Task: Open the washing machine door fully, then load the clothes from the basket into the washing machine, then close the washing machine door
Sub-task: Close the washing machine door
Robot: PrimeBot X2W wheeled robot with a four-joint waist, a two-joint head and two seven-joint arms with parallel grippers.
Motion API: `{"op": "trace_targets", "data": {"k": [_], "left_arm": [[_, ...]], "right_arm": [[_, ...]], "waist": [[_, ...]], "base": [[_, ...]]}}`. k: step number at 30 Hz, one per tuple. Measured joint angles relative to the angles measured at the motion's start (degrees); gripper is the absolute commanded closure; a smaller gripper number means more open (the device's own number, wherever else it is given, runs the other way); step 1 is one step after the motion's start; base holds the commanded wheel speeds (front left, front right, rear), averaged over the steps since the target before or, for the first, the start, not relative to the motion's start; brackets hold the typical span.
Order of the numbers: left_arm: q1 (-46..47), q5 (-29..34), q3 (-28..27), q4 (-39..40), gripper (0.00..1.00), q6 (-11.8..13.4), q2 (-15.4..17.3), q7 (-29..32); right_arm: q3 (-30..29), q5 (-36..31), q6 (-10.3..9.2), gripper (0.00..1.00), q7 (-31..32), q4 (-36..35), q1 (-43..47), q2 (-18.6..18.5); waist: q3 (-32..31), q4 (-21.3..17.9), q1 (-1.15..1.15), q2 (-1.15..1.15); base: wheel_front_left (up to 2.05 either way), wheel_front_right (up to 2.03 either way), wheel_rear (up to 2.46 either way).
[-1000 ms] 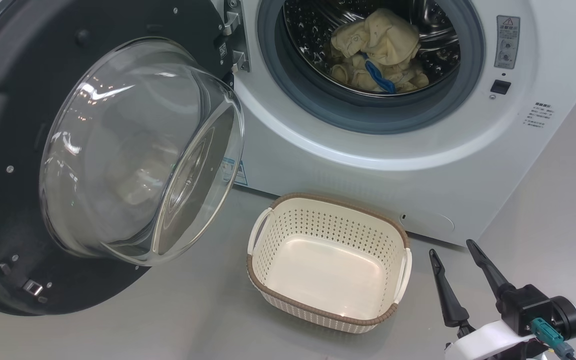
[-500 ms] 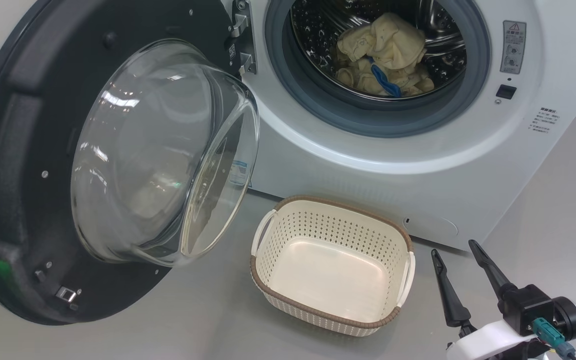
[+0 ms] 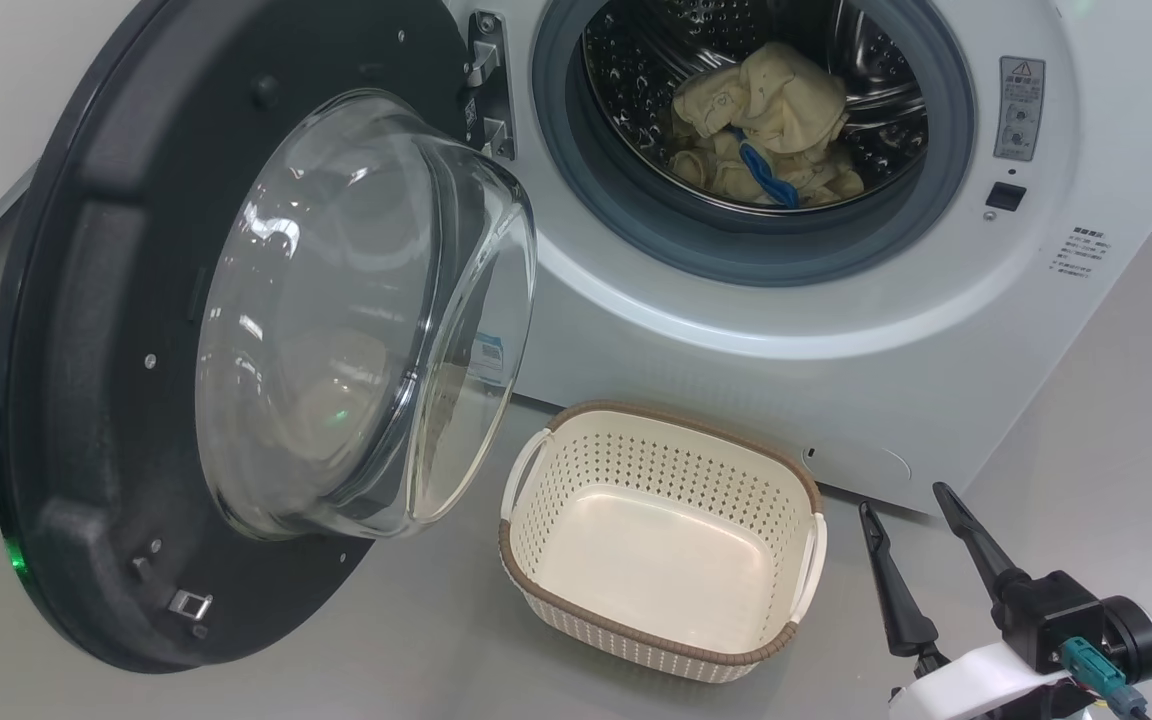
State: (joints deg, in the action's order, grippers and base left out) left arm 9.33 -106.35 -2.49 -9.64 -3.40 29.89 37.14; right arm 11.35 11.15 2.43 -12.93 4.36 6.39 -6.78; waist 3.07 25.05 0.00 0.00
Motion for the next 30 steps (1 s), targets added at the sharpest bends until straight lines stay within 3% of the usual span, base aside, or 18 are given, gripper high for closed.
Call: {"op": "trace_targets", "data": {"k": [12, 30], "left_arm": [[-1.8, -0.2, 1.2, 3.7, 1.00, -1.0, -0.4, 2.3], [-4.7, -2.6, 2.4, 8.7, 1.00, -2.4, -3.9, 3.9]], "right_arm": [[0.4, 0.4, -0.05, 0.00, -0.1, 0.1, 0.0, 0.8], [0.2, 0.4, -0.21, 0.00, -0.5, 0.4, 0.0, 1.1]], "waist": [[-0.3, -0.6, 0.00, 0.00], [-0.3, -1.9, 0.00, 0.00]], "base": [[0.00, 0.00, 0.00], [0.00, 0.00, 0.00]]}}
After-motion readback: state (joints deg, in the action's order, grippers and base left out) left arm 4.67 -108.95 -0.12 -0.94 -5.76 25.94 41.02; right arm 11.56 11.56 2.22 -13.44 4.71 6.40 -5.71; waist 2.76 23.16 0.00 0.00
